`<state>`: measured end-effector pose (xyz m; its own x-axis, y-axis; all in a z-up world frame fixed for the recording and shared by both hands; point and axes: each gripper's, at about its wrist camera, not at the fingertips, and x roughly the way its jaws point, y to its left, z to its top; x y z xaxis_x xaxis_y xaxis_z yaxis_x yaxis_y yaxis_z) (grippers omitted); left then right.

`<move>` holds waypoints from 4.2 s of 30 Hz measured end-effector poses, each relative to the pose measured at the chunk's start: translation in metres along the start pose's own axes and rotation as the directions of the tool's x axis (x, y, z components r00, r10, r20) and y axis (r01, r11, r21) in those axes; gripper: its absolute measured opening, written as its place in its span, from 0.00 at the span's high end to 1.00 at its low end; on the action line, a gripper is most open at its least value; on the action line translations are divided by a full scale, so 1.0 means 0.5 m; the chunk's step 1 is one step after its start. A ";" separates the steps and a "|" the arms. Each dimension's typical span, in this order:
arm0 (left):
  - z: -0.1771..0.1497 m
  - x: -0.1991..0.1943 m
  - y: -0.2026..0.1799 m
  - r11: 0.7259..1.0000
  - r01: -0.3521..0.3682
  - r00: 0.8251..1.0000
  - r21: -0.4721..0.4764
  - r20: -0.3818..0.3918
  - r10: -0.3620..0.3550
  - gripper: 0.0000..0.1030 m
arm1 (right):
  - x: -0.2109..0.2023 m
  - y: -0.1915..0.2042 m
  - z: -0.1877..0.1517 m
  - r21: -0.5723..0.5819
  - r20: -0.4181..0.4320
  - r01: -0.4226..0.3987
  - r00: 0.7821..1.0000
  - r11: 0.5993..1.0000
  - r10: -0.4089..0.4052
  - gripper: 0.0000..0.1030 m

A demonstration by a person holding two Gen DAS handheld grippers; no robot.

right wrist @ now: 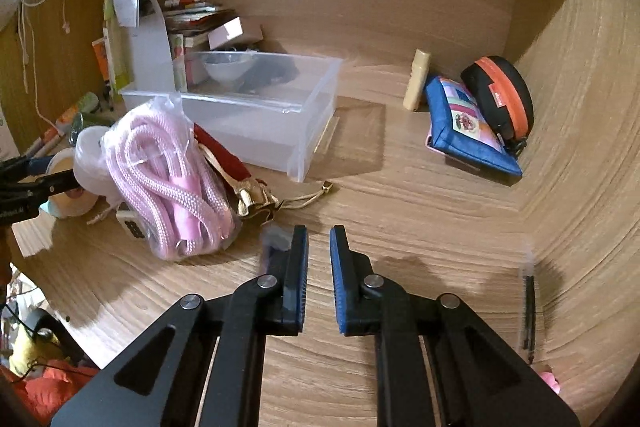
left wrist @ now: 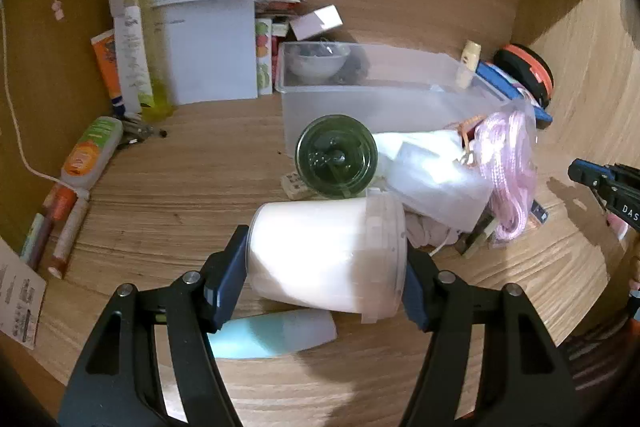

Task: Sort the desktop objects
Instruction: 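Lift the white frosted cup with the left tool while the right tool approaches the blue Max box, then close the right tool on the blue Max box and lift it, then drop the white cup into the clear bin while the right tool drops the Max box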

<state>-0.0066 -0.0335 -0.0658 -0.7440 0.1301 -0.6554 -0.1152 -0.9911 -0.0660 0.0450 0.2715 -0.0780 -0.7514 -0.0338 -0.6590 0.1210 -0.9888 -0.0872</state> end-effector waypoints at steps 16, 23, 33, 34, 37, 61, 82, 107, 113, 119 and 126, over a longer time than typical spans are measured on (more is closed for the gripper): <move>-0.007 -0.047 0.008 1.000 -0.002 0.999 -0.006 0.032 0.002 0.36 | 0.022 0.020 0.009 -0.005 0.000 -0.044 0.999 0.999 0.044 0.91; 0.009 -0.077 0.018 1.000 0.009 0.998 -0.021 0.068 -0.007 0.36 | 0.021 0.028 0.014 -0.007 0.009 -0.059 0.998 0.998 0.059 0.91; 0.077 -0.086 0.017 1.000 0.014 0.994 -0.001 0.111 -0.014 0.36 | 0.005 0.017 0.052 -0.008 0.049 -0.055 0.997 0.998 0.055 0.91; 0.085 -0.086 0.015 1.000 0.012 0.993 0.004 0.117 -0.012 0.36 | 0.004 0.016 0.055 -0.009 0.052 -0.052 0.997 0.999 0.053 0.91; 0.111 -0.087 0.013 1.000 0.022 0.991 0.012 0.133 -0.023 0.36 | -0.002 0.010 0.069 -0.012 0.063 -0.052 0.997 0.999 0.053 0.91; 0.079 -0.077 0.012 0.998 0.067 0.994 0.013 0.090 -0.068 0.36 | 0.092 0.073 -0.022 -0.096 -0.175 -0.086 0.982 0.992 0.069 0.67; 0.176 -0.135 0.010 0.990 0.122 0.984 0.065 0.121 -0.129 0.36 | -0.020 0.015 0.088 -0.044 -0.037 -0.051 0.998 0.998 0.050 0.76; 0.333 0.121 -0.024 0.994 0.054 0.997 0.097 -0.065 -0.048 0.36 | 0.123 0.097 0.306 -0.136 -0.054 -0.150 0.988 0.979 0.144 0.76; 0.337 0.195 -0.044 0.992 0.055 0.990 0.114 -0.137 -0.039 0.36 | 0.226 0.103 0.323 -0.142 -0.135 -0.173 0.979 0.975 0.154 0.76; 0.336 0.254 -0.061 0.988 0.086 0.975 0.126 -0.216 -0.057 0.36 | 0.297 0.126 0.326 -0.197 -0.221 -0.188 0.965 0.962 0.143 0.76; 0.328 0.297 -0.075 0.982 0.108 0.958 0.154 -0.282 -0.062 0.36 | 0.340 0.153 0.320 -0.286 -0.299 -0.181 0.950 0.941 0.092 0.76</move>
<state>-0.2206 0.0275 -0.0374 -0.5199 0.1782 -0.8354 -0.2951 -0.9553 -0.0201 -0.1773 0.1666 -0.0772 -0.5083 -0.0795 -0.8575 0.4356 -0.8827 -0.1764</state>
